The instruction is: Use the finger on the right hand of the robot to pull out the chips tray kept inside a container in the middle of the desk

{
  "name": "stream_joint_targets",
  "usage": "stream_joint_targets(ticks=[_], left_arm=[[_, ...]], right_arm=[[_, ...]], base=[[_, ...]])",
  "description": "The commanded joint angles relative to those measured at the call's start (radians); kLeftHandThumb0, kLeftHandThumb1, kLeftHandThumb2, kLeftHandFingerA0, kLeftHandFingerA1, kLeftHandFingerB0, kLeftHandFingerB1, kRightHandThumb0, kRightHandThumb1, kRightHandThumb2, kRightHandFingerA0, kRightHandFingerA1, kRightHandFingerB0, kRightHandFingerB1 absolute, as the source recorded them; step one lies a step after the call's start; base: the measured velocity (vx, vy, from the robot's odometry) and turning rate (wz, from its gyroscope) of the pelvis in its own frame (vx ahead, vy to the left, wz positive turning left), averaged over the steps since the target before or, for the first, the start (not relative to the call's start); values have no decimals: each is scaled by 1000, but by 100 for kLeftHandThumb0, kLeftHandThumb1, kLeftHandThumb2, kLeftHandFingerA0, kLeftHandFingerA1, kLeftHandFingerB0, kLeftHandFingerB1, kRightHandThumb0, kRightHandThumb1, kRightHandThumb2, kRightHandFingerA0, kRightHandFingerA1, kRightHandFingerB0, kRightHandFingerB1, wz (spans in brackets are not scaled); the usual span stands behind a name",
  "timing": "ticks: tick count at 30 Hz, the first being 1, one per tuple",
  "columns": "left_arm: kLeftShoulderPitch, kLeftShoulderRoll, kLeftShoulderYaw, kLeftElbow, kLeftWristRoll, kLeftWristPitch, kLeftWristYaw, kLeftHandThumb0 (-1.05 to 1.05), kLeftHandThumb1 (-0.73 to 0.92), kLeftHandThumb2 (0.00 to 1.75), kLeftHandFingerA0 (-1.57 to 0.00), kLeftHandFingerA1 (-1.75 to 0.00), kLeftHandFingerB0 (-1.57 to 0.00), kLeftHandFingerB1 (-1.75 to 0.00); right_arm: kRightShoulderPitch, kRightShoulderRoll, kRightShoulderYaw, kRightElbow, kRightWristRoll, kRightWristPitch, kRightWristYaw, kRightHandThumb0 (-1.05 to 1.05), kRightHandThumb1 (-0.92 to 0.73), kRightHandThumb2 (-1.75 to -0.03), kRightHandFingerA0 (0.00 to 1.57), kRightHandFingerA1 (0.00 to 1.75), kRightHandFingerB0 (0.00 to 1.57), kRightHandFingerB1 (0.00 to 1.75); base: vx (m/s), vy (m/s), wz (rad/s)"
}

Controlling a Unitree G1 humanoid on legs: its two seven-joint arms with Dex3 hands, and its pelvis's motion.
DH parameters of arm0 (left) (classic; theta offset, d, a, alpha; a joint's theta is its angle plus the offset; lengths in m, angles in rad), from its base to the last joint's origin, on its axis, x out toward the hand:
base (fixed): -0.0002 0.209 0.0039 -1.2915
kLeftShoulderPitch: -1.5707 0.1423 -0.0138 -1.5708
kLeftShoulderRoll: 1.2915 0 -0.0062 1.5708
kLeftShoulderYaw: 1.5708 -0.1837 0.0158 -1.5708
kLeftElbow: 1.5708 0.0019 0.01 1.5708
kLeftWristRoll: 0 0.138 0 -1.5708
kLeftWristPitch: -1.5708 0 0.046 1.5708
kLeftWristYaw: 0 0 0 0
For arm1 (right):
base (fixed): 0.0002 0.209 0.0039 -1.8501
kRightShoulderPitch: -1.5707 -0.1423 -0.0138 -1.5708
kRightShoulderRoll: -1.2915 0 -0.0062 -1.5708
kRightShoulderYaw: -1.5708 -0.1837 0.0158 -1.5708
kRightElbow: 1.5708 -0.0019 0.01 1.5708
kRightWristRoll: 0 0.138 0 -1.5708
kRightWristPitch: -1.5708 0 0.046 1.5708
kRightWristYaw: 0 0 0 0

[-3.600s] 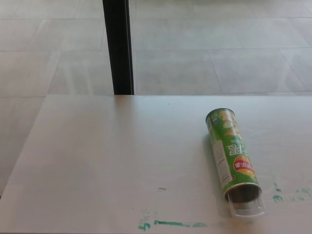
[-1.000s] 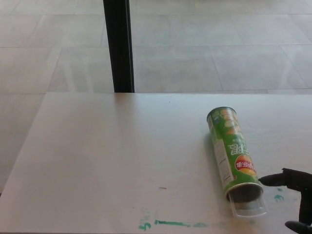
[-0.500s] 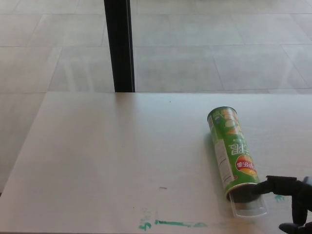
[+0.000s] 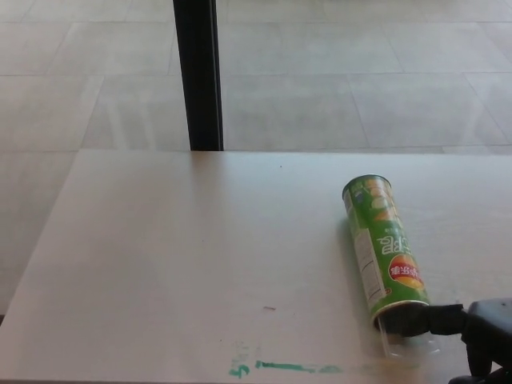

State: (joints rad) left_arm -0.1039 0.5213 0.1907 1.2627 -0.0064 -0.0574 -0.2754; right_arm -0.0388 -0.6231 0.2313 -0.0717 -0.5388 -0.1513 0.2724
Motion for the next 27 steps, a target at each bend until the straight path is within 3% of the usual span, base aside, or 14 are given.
stream_joint_targets(ticks=[1, 8, 11, 15, 16, 18, 19, 22, 26, 27], left_arm=[[-3, 20, -6, 3, 8, 4, 0, -48, 72, 62, -59, -63, -53, -53], [-1, 16, -11, 6, 9, 1, 9, -48, 73, 62, -60, -64, -56, -55], [-3, 18, -9, 5, 7, 0, 9, -49, 72, 61, -62, -66, -61, -60], [8, 23, -2, 1, -1, -10, -8, -49, 72, 61, -58, -63, -56, -54], [7, 22, -3, 1, 0, -4, 0, -49, 72, 61, -59, -63, -57, -56], [5, 19, -3, 7, 2, 3, 9, -47, 72, 61, -60, -64, -57, -55], [7, 21, -4, 4, 2, 3, 8, -48, 73, 62, -60, -66, -55, -55], [10, 21, -3, 3, 2, -2, 6, -49, 73, 61, -61, -65, -59, -58], [13, 24, 2, -1, -4, 2, 6, -50, 71, 61, -61, -65, -62, -64], [11, 22, 5, 4, -6, 5, 3, -49, 72, 62, -59, -65, -54, -57]], right_arm=[[-6, 10, 42, 35, -107, 15, -40, -16, -53, -55, 94, 100, 45, 45], [9, 31, 87, 81, -158, 40, -58, -16, -53, -55, 97, 95, 46, 45], [1, 37, 91, 87, -158, 43, -57, -17, -54, -56, 96, 101, 46, 46], [54, 13, 80, 21, -147, 23, -44, -17, -55, -56, 95, 106, 46, 45], [73, 1, 74, 6, -143, 3, -52, -18, -55, -54, 96, 114, 47, 45], [84, -6, 71, -9, -141, 6, -41, -16, -55, -56, 95, 113, 46, 45], [99, -16, 64, -23, -134, -2, -38, -17, -55, -56, 95, 103, 45, 45], [127, -33, 50, -57, -120, -5, -29, -17, -55, -56, 93, 115, 46, 45], [159, -54, 31, -101, -113, -14, -22, -17, -55, -56, 92, 116, 45, 46], [166, -58, 23, -105, -106, -27, -28, -16, -54, -56, 92, 116, 46, 46]], base=[[0, 0, 0], [0, 0, 0], [0, 0, 0], [0, 0, 0], [0, 0, 0], [0, 0, 0], [0, 0, 0], [0, 0, 0], [0, 0, 0], [0, 0, 0]])
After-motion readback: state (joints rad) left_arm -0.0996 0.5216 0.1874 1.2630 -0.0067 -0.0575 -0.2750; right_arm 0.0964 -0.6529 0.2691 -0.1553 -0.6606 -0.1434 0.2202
